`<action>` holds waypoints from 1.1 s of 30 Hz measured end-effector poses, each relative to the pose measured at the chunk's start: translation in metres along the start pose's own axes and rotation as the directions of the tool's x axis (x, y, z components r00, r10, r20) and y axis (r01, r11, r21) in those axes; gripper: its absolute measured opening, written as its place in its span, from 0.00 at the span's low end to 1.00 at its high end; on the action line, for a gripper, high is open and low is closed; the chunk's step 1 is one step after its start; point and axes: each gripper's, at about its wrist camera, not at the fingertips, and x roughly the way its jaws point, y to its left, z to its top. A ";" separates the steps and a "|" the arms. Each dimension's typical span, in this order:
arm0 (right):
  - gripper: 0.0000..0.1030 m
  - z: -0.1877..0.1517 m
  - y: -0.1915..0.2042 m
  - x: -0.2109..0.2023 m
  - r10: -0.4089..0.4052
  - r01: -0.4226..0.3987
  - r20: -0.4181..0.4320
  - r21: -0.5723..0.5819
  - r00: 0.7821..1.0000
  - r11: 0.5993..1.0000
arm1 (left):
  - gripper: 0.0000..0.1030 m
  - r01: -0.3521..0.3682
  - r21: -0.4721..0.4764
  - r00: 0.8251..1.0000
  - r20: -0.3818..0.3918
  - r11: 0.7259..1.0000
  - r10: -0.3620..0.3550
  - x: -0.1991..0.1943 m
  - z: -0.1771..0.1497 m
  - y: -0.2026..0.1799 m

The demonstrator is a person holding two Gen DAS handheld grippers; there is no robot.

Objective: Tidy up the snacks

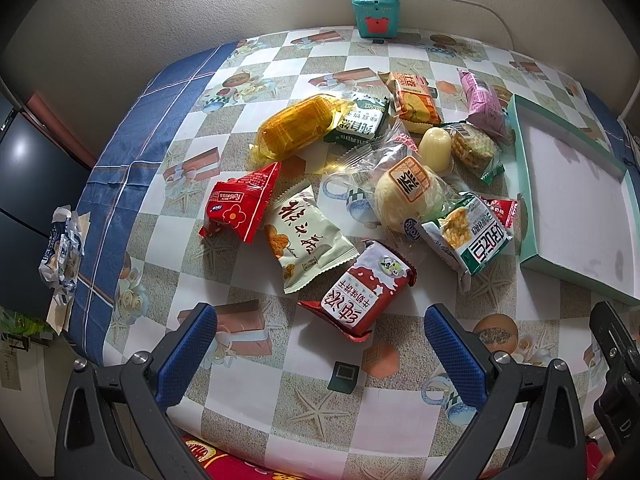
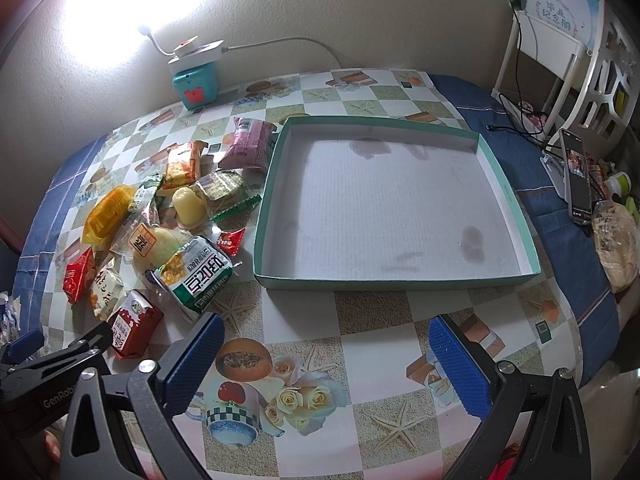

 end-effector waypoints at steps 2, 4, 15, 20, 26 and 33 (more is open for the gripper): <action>1.00 0.000 0.000 0.000 -0.001 0.001 0.001 -0.004 1.000 1.000 | 1.00 -0.001 0.000 1.000 0.001 1.000 0.001 0.000 0.000 0.000; 1.00 0.000 0.001 0.000 -0.003 0.003 0.003 -0.009 1.000 1.000 | 1.00 0.001 -0.001 1.000 0.000 1.000 -0.001 0.002 -0.002 0.000; 1.00 0.005 0.022 0.013 0.026 -0.026 -0.001 -0.061 1.000 0.998 | 1.00 -0.029 -0.085 0.997 -0.072 0.996 0.023 0.028 0.002 0.022; 1.00 0.017 0.044 0.030 0.082 -0.084 -0.025 -0.082 0.996 0.993 | 1.00 0.056 -0.194 0.987 -0.139 0.979 -0.084 0.054 0.003 0.041; 0.95 0.029 0.064 0.048 0.211 -0.219 -0.083 -0.092 0.974 0.972 | 0.97 0.123 -0.138 0.975 -0.167 0.983 -0.146 0.057 0.006 0.020; 0.83 0.035 0.081 0.073 0.235 -0.258 -0.161 -0.144 0.959 0.955 | 0.85 0.141 -0.070 0.971 -0.183 0.988 -0.151 0.057 0.010 -0.002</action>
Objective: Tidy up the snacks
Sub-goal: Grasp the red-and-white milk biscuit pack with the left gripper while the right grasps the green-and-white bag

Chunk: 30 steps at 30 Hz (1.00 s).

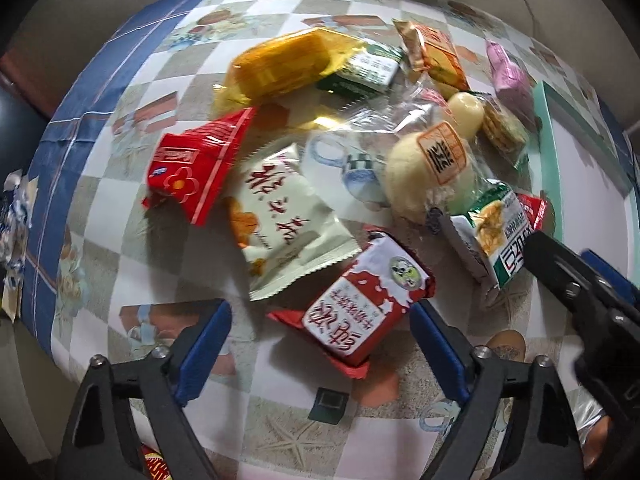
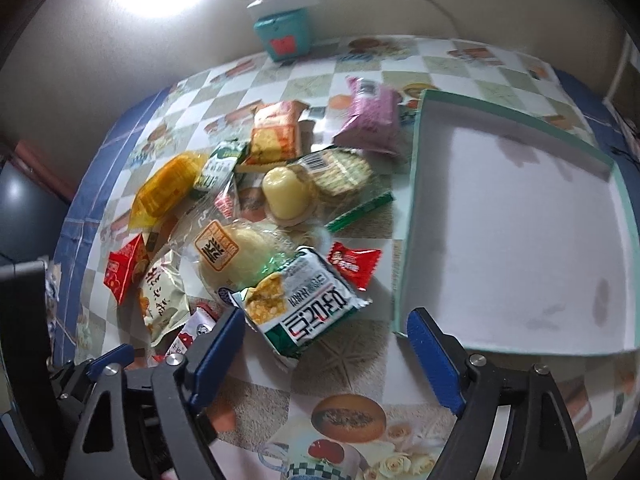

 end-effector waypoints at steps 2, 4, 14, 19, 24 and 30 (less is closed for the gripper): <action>0.83 0.002 0.005 0.004 -0.005 0.005 -0.008 -0.030 1.000 1.000 | 0.85 0.003 0.012 1.000 0.005 1.000 -0.003 -0.003 0.000 -0.005; 0.83 0.003 0.008 0.008 -0.006 0.006 -0.011 -0.052 1.000 0.999 | 0.85 0.002 0.026 1.000 0.015 1.000 -0.002 -0.003 0.007 -0.012; 0.83 0.008 0.019 0.028 -0.042 0.035 -0.048 -0.123 0.998 0.992 | 0.85 -0.009 0.056 0.999 0.038 0.998 0.007 0.000 0.033 -0.017; 0.83 0.011 0.018 0.035 -0.036 0.028 -0.065 -0.127 0.997 0.991 | 0.78 0.002 0.083 0.998 0.061 0.997 -0.007 -0.001 0.031 -0.023; 0.83 0.011 0.019 0.038 -0.036 0.026 -0.069 -0.136 0.997 0.990 | 0.75 0.003 0.106 0.997 0.073 0.994 -0.011 -0.002 0.028 -0.033; 0.83 0.012 0.020 0.040 -0.038 0.028 -0.069 -0.142 0.997 0.989 | 0.72 0.006 0.111 0.997 0.071 0.994 -0.014 -0.002 0.026 -0.038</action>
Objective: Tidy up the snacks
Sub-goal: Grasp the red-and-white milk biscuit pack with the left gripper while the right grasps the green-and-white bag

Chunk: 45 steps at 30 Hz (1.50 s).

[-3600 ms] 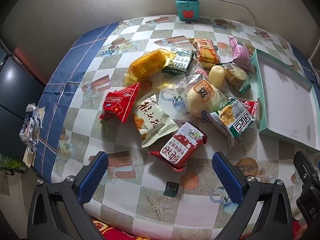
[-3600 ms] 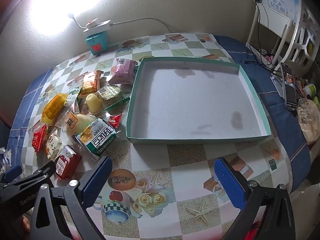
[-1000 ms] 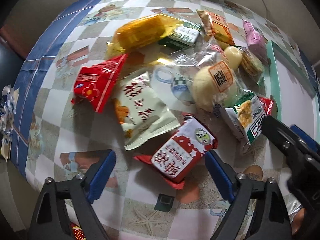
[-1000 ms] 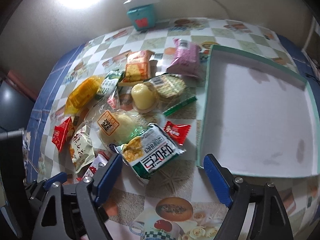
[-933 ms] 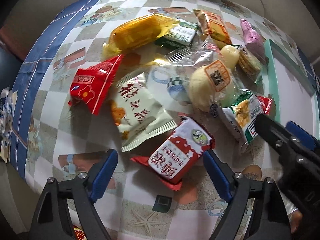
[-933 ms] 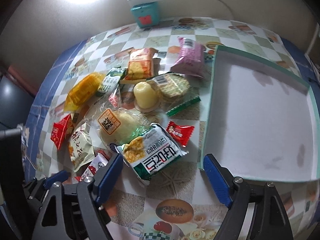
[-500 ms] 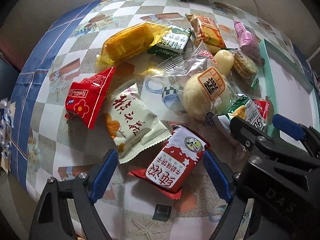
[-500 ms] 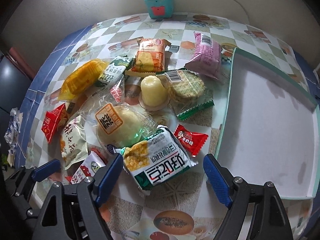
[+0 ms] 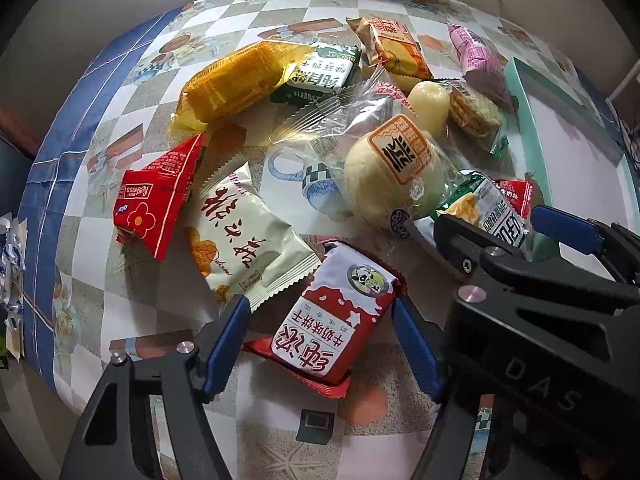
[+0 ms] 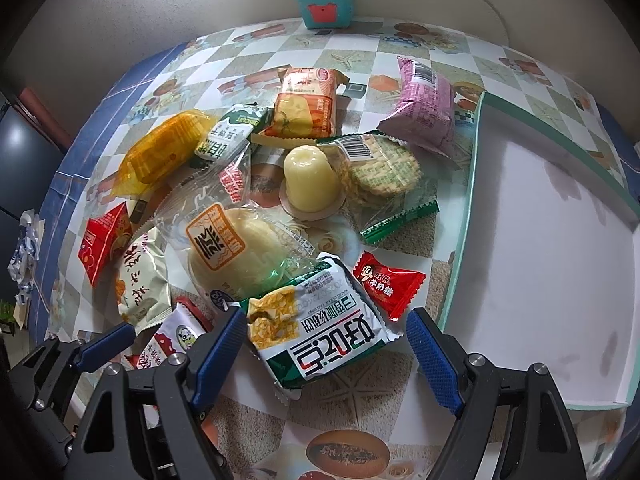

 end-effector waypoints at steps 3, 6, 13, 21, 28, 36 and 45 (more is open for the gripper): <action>0.83 -0.001 0.000 0.001 -0.001 0.001 -0.002 -0.002 1.000 1.000 | 0.64 0.003 0.004 1.000 -0.010 1.000 -0.003 0.003 0.001 0.004; 0.83 -0.001 0.002 0.001 -0.002 0.002 -0.003 -0.007 1.000 1.000 | 0.58 0.010 0.003 1.000 -0.008 1.000 -0.010 0.001 0.000 0.004; 0.83 -0.001 0.001 0.003 0.006 -0.006 -0.010 -0.002 1.000 1.000 | 0.51 0.023 -0.027 1.000 -0.013 0.999 -0.023 0.000 -0.001 0.015; 0.82 -0.001 0.000 0.004 0.005 -0.005 -0.017 -0.016 1.000 1.000 | 0.49 -0.012 -0.063 1.000 -0.012 0.998 0.012 -0.001 -0.008 0.035; 0.82 0.000 0.005 0.006 -0.017 0.016 -0.027 -0.046 0.999 0.999 | 0.49 -0.023 -0.064 1.000 -0.002 0.998 0.023 -0.001 -0.009 0.044; 0.79 0.001 0.005 0.008 -0.015 0.013 -0.037 -0.050 0.999 0.999 | 0.49 -0.023 -0.064 1.000 0.000 0.998 0.023 -0.004 -0.011 0.039; 0.70 -0.001 0.006 0.009 -0.008 0.006 -0.049 -0.045 0.999 0.999 | 0.49 -0.018 -0.064 1.000 -0.007 0.998 0.017 0.002 -0.010 0.038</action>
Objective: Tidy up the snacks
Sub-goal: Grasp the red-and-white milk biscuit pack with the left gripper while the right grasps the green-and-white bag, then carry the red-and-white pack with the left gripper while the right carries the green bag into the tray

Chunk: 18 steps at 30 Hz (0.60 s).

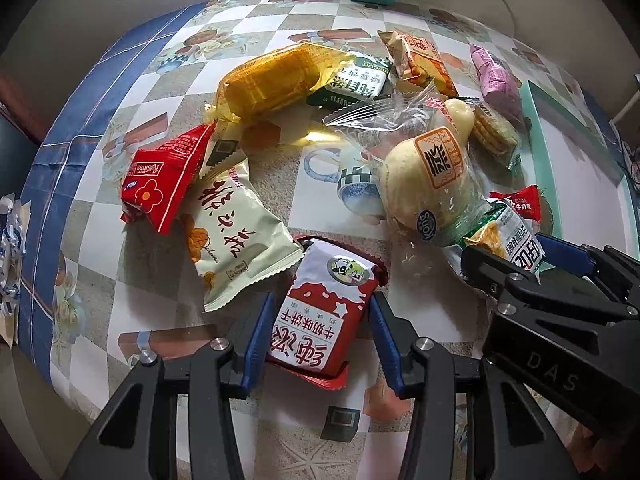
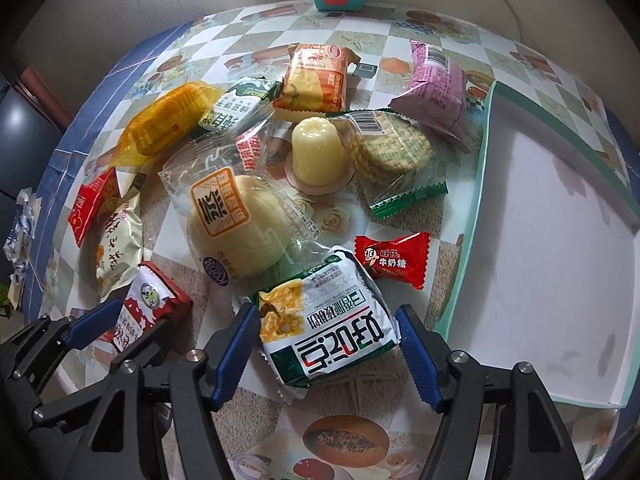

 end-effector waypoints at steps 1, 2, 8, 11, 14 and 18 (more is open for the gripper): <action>0.69 -0.001 0.000 0.000 -0.001 0.001 0.000 0.001 1.000 1.000 | 0.49 0.000 0.000 1.000 -0.001 1.000 0.000 0.000 0.000 0.000; 0.69 -0.001 0.000 0.000 -0.004 0.004 -0.001 0.001 1.000 1.000 | 0.49 0.000 -0.001 1.000 -0.003 1.000 0.000 0.001 0.000 0.000; 0.68 -0.008 0.000 -0.004 -0.019 0.019 -0.012 0.010 1.000 1.000 | 0.48 -0.011 0.003 1.000 -0.022 1.000 0.011 0.008 -0.003 -0.003; 0.67 -0.013 -0.001 -0.007 -0.024 0.024 -0.012 0.011 1.000 1.000 | 0.48 -0.018 0.005 1.000 -0.023 1.000 0.018 0.010 -0.004 -0.005; 0.62 -0.017 0.000 -0.010 -0.023 0.023 -0.011 0.011 1.000 1.000 | 0.48 -0.020 0.004 1.000 -0.022 1.000 0.020 0.012 -0.004 -0.006; 0.61 -0.015 0.002 -0.011 -0.019 0.019 -0.013 0.000 1.000 1.000 | 0.46 -0.017 0.001 1.000 -0.020 1.000 0.017 0.011 -0.004 -0.006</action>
